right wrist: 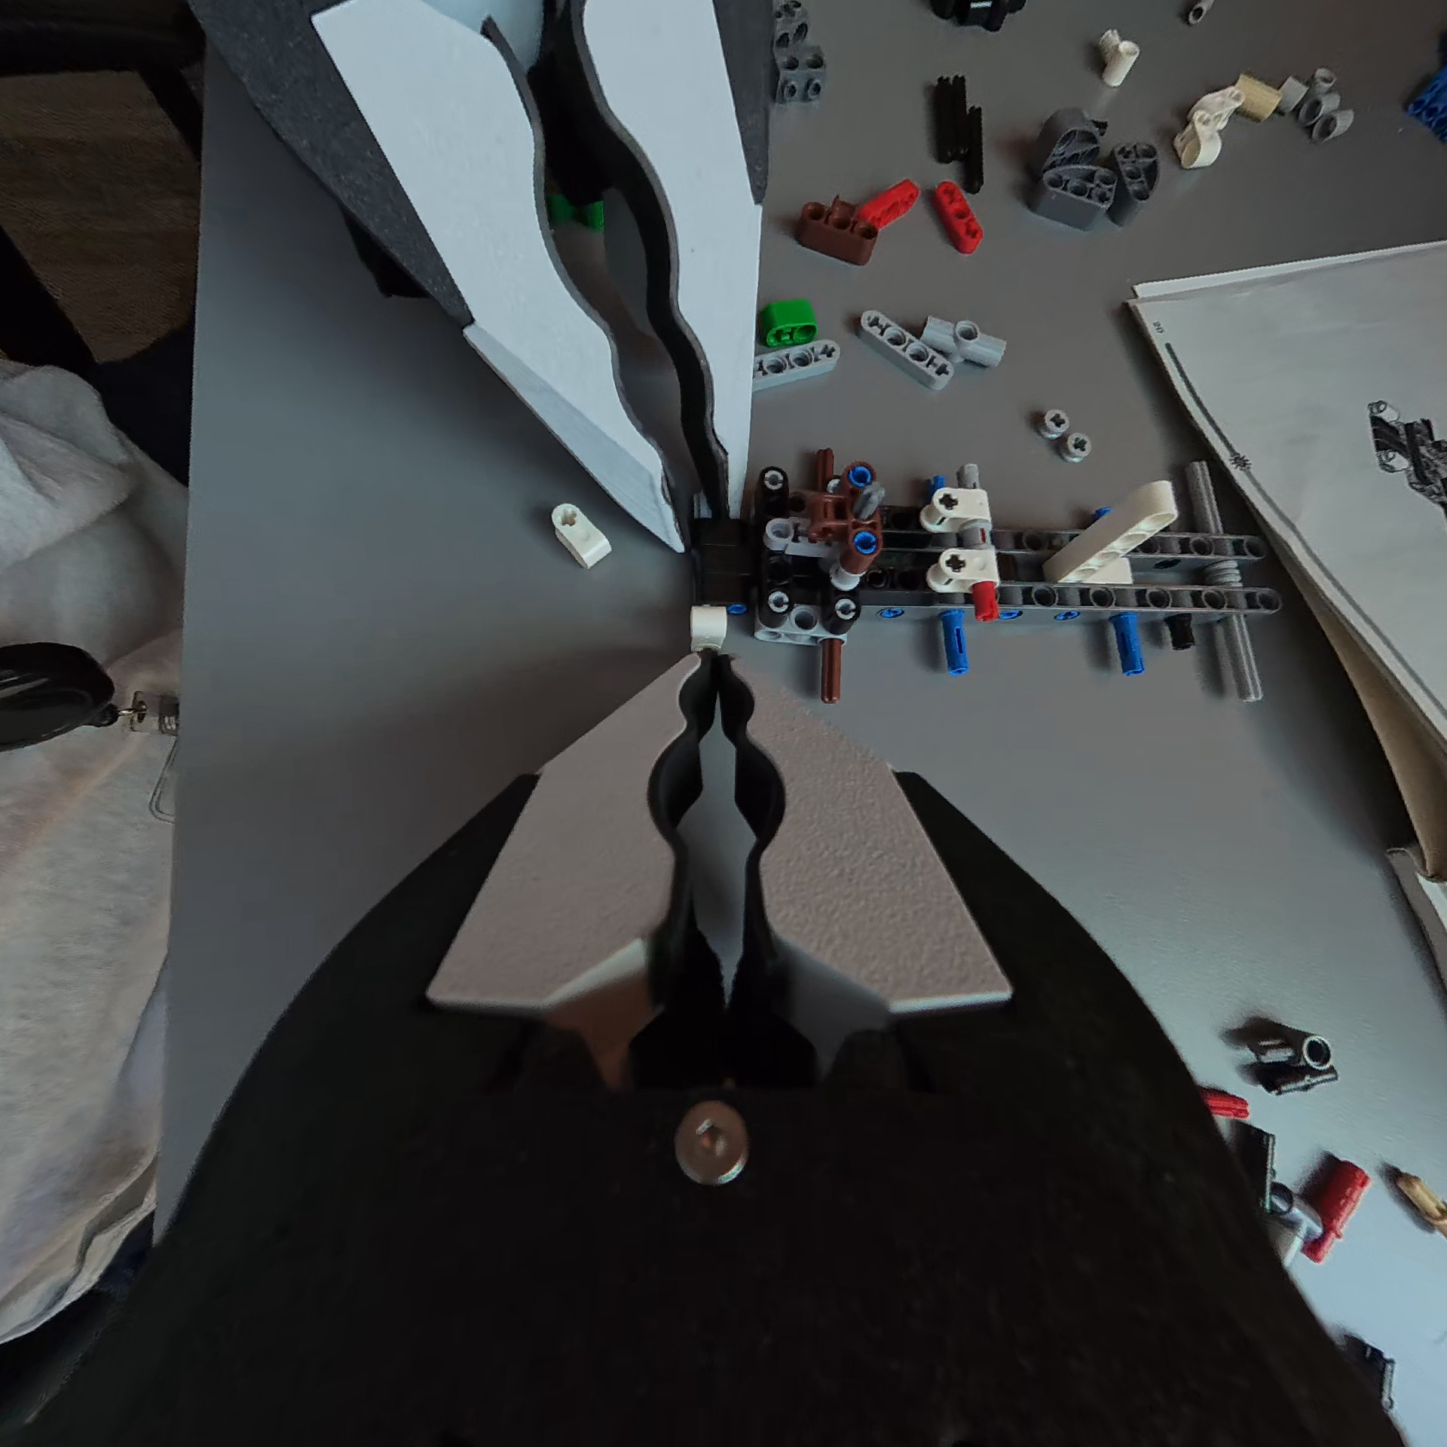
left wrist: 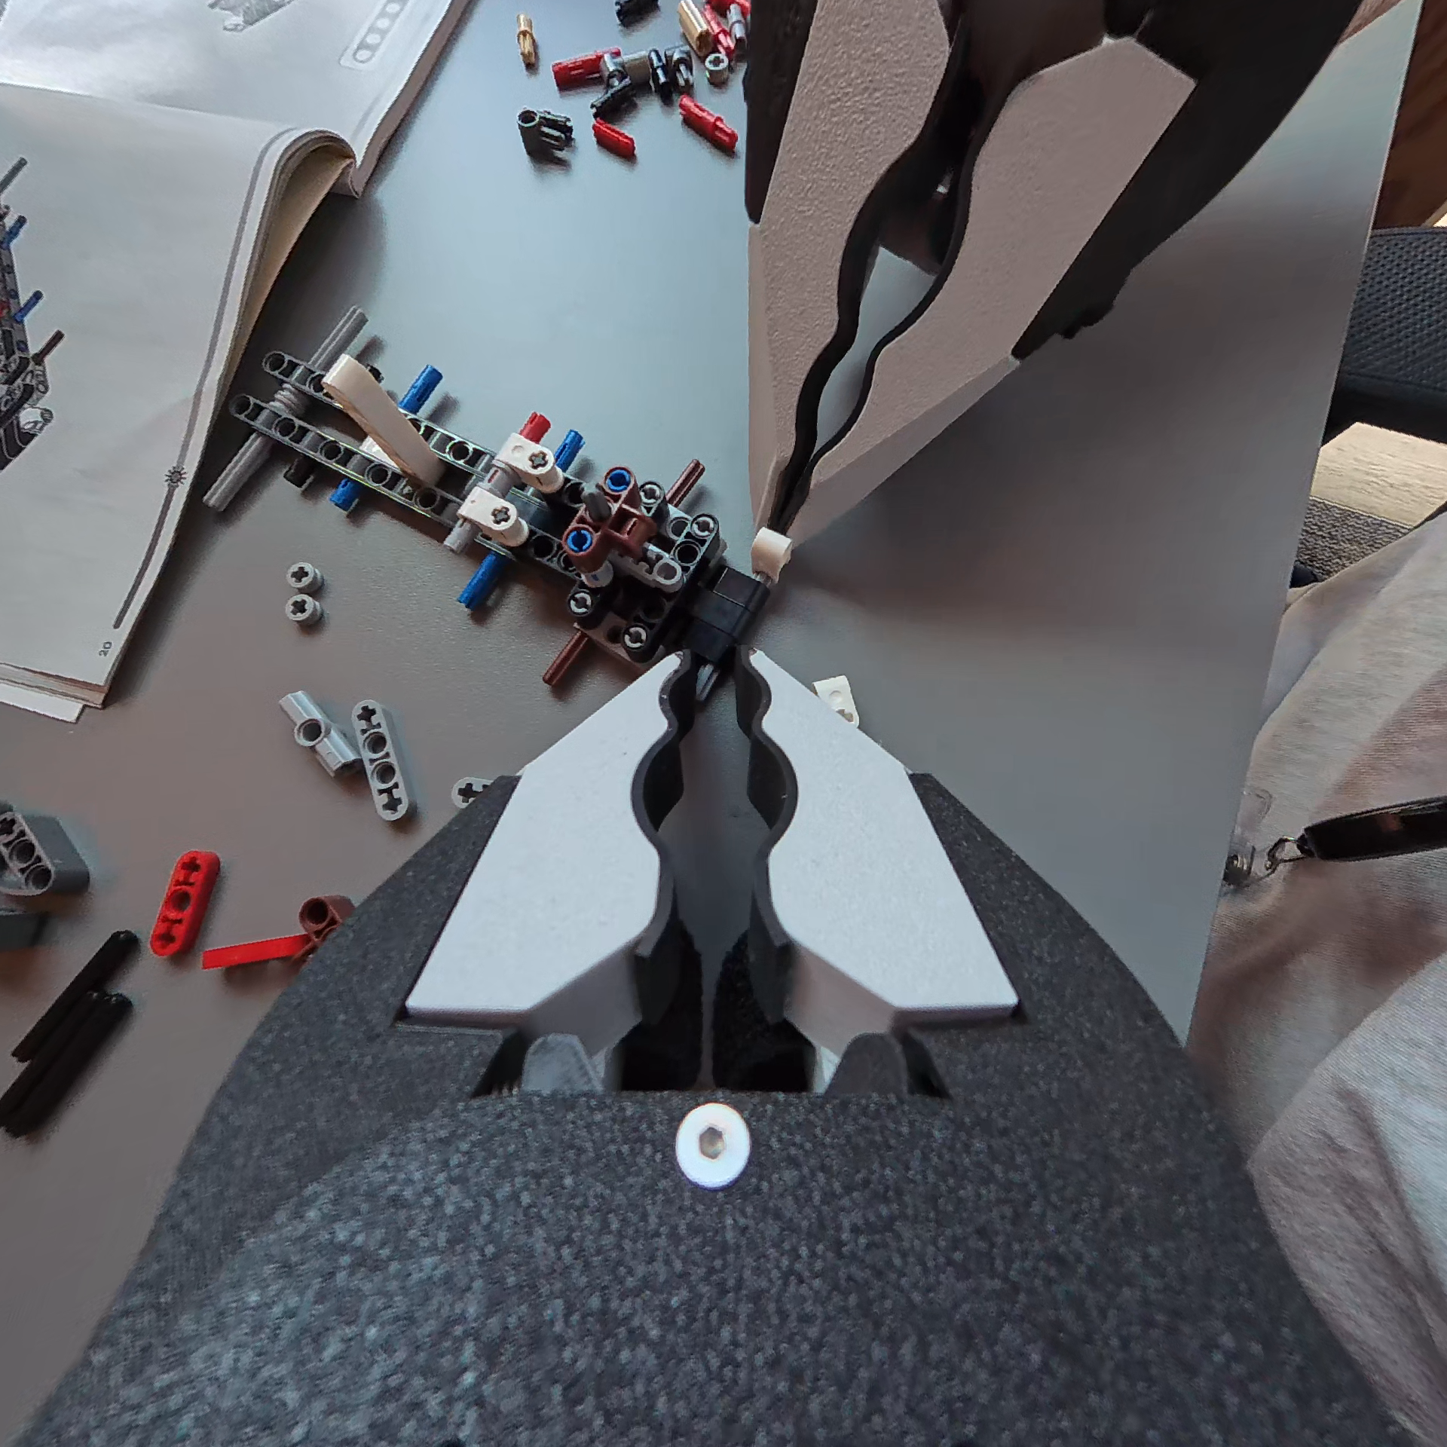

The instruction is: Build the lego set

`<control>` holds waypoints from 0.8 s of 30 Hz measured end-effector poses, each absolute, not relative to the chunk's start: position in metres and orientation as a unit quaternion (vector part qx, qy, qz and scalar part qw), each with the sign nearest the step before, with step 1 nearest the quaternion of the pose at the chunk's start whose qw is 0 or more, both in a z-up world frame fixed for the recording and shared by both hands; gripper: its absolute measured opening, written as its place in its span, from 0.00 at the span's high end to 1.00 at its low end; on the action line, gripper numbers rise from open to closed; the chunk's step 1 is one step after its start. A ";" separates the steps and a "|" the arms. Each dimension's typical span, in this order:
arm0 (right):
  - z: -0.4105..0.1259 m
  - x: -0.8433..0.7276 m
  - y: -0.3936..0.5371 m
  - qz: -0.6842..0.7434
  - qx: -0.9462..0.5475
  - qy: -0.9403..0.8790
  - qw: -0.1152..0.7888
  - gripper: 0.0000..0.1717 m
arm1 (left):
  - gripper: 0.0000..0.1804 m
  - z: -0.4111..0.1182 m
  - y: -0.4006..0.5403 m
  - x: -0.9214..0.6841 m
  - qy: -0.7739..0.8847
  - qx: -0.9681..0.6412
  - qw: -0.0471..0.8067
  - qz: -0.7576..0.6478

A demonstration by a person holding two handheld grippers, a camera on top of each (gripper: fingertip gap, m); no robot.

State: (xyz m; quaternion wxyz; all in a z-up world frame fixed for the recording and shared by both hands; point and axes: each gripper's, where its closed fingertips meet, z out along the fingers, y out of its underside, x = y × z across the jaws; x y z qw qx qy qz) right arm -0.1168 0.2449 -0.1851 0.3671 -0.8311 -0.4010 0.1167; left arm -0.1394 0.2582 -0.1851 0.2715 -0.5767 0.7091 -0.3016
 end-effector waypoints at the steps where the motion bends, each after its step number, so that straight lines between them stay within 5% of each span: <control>1: -0.185 -0.117 0.245 0.121 -0.833 -0.399 0.365 1.00 | 0.95 -0.185 0.258 -0.139 0.709 -0.577 0.272 -0.301; 18: -0.182 -0.119 0.241 0.173 -0.831 -0.381 0.367 0.92 | 0.95 -0.185 0.259 -0.138 0.717 -0.566 0.277 -0.297; 24: -0.185 -0.121 0.246 0.149 -0.823 -0.405 0.370 0.96 | 0.95 -0.185 0.258 -0.138 0.720 -0.563 0.276 -0.298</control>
